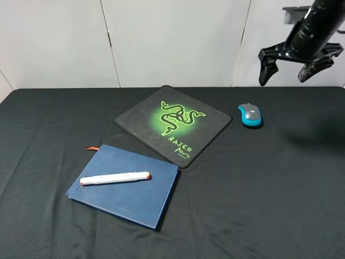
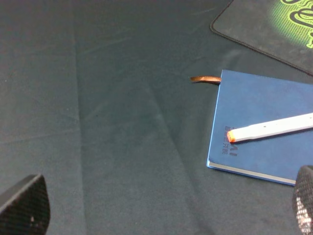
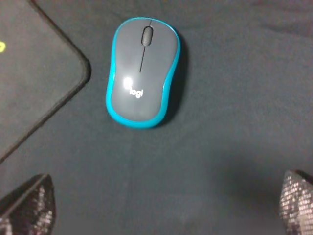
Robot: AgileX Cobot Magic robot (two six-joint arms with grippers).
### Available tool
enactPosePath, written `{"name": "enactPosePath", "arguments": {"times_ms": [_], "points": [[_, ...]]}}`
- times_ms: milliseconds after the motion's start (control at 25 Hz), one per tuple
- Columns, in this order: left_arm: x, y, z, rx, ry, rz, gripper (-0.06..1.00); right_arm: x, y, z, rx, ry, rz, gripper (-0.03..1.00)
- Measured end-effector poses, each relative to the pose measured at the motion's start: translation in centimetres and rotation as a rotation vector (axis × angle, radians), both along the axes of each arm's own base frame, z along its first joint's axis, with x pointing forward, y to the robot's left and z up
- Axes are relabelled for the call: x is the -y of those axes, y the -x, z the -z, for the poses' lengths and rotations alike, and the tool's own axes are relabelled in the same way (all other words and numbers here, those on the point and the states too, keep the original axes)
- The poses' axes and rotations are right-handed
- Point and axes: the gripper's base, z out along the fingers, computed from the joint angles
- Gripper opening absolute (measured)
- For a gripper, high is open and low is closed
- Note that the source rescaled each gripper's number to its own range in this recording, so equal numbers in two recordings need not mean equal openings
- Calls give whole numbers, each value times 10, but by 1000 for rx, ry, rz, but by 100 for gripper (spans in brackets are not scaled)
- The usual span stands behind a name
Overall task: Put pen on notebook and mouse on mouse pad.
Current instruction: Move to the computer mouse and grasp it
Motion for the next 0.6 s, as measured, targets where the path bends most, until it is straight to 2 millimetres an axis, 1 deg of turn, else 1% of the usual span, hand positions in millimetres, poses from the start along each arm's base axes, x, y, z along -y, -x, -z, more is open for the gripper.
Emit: {"name": "enactPosePath", "arguments": {"times_ms": [200,600], "points": [[0,0,0,0,0,0,100,-2,-13,19,-55,-1,-2,100],[0,0,0,0,0,0,100,-12,-51,54,-113,-62,-38,100]]}}
